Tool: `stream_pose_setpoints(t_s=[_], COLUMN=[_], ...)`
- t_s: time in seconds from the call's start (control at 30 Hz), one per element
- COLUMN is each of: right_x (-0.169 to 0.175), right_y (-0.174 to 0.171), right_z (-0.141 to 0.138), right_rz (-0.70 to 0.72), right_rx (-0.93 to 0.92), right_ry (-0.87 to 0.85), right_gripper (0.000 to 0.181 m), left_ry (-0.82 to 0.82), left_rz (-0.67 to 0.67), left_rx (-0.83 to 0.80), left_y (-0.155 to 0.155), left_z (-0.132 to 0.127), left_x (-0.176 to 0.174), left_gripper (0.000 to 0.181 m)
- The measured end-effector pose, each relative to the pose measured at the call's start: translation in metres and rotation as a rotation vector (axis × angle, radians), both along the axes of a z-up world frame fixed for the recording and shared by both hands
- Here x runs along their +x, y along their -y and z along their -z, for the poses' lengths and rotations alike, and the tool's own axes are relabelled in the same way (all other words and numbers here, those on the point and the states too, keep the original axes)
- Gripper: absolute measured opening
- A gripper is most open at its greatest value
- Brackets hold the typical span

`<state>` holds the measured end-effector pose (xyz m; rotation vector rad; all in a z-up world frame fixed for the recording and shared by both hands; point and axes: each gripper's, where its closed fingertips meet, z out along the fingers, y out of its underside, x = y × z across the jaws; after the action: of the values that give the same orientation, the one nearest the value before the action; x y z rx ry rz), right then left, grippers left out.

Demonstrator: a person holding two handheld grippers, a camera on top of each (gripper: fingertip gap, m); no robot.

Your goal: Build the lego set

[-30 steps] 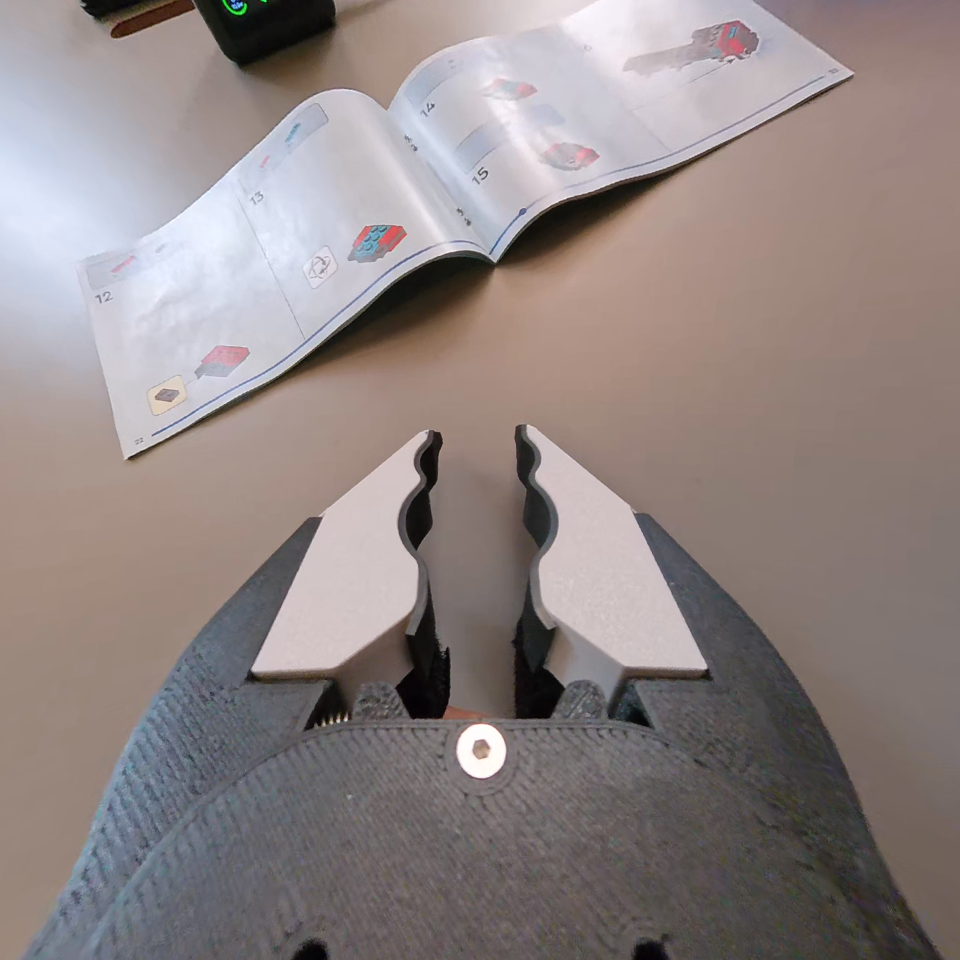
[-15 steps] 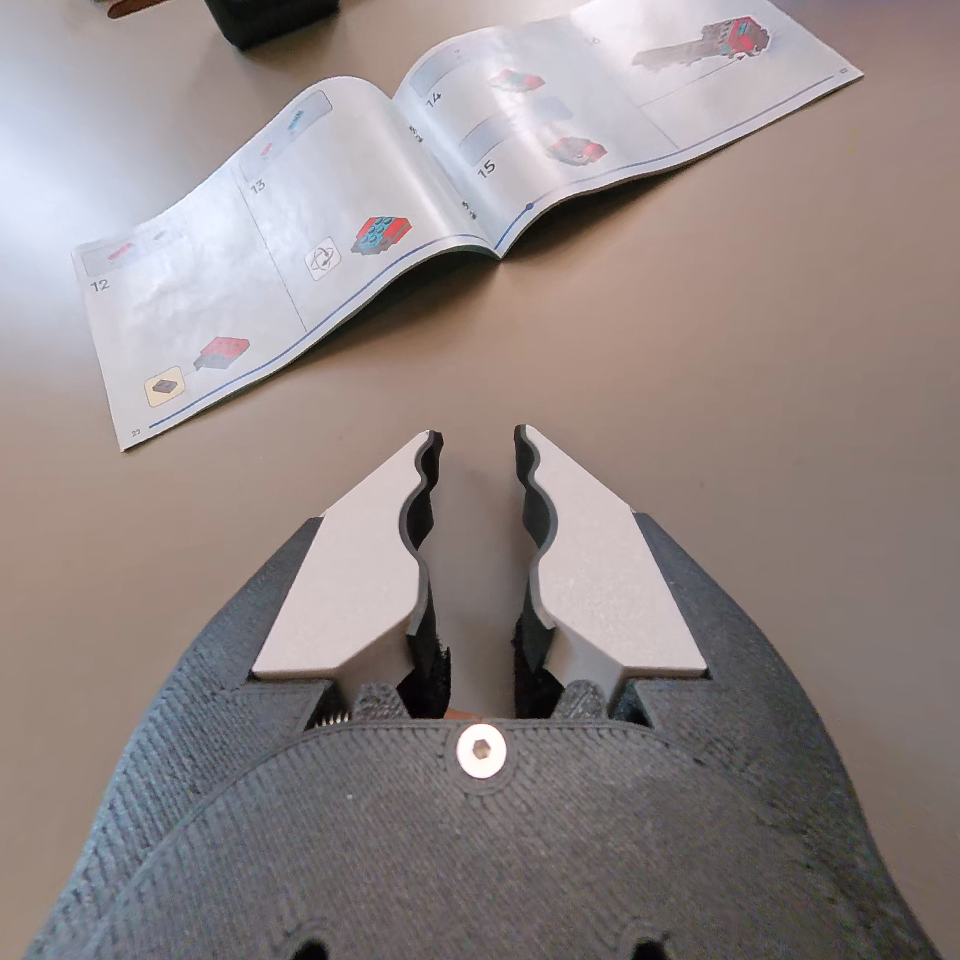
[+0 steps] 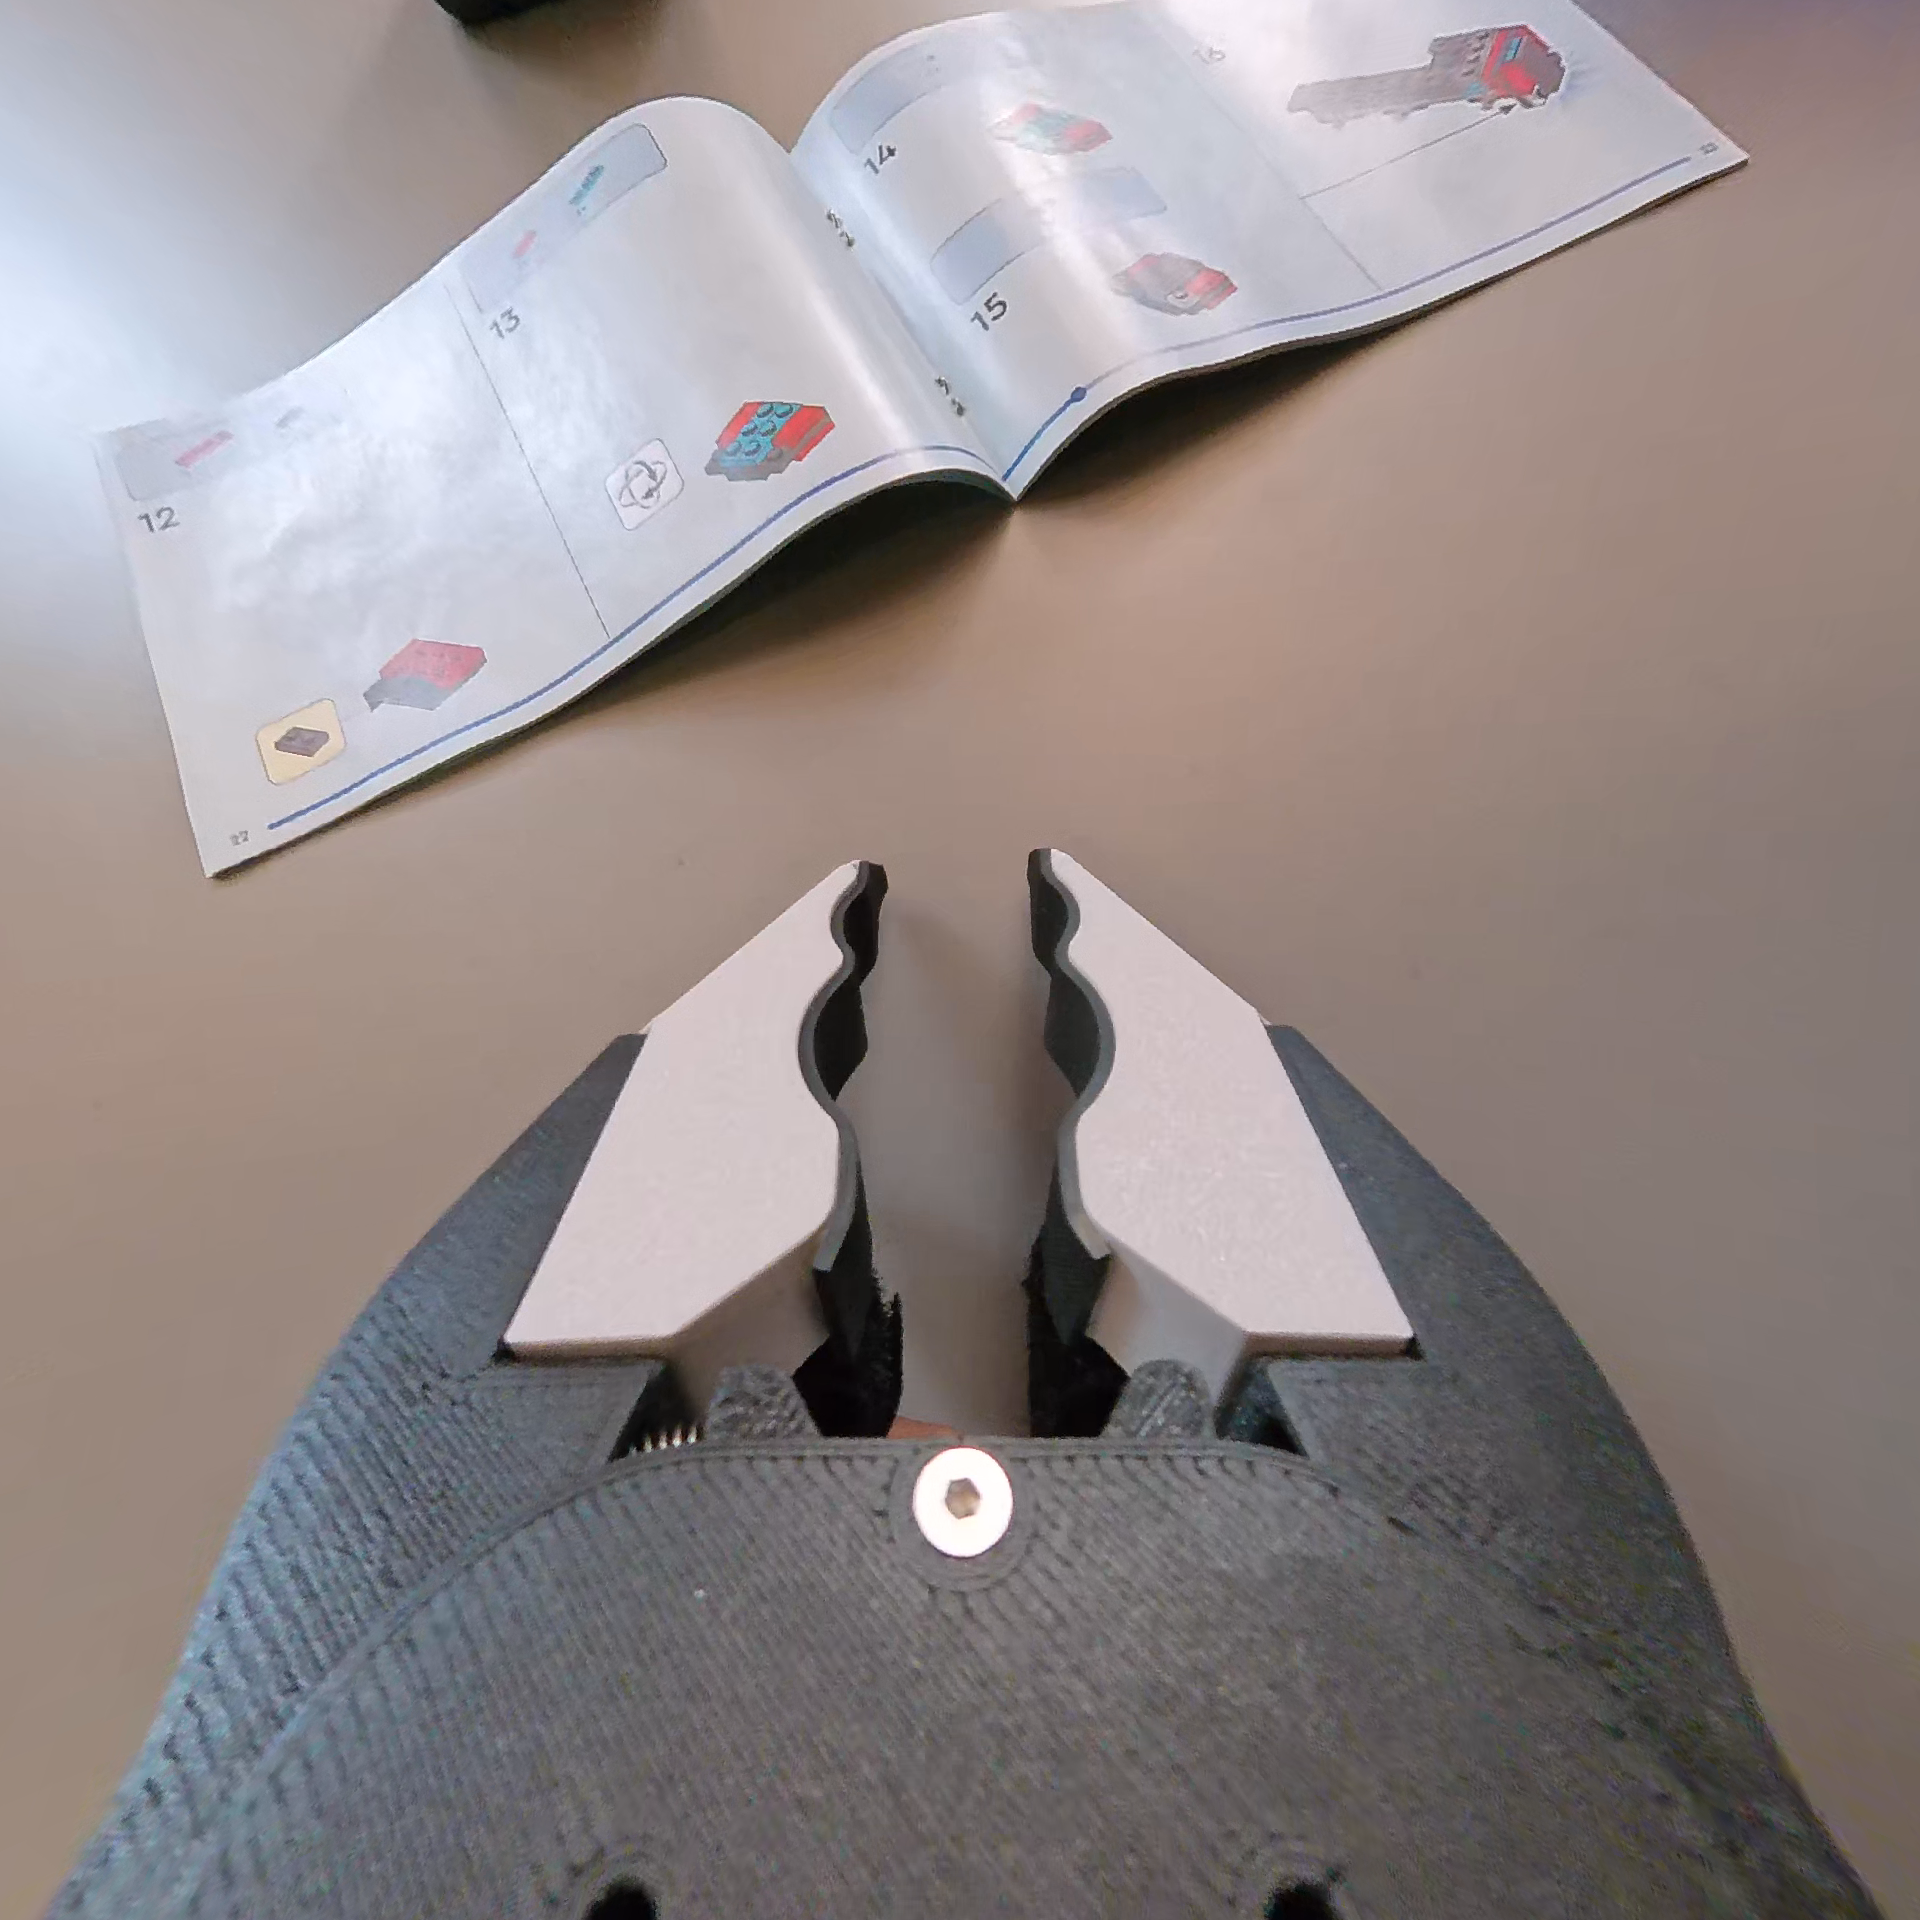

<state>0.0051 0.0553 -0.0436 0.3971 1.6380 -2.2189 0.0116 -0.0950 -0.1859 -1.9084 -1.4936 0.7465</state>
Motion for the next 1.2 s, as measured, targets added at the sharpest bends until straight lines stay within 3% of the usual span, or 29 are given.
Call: stream_pose_setpoints(t_s=[1.2], right_x=[-0.0059], right_y=[0.0006], right_z=[0.0042], right_rz=[-0.019], right_rx=[0.002], right_ry=[0.064], right_gripper=[0.035], left_ry=[0.024], left_rz=[0.020], left_rx=[0.031], left_y=[-0.0029], left_z=[0.0026], left_x=[0.0001], left_gripper=[0.030])
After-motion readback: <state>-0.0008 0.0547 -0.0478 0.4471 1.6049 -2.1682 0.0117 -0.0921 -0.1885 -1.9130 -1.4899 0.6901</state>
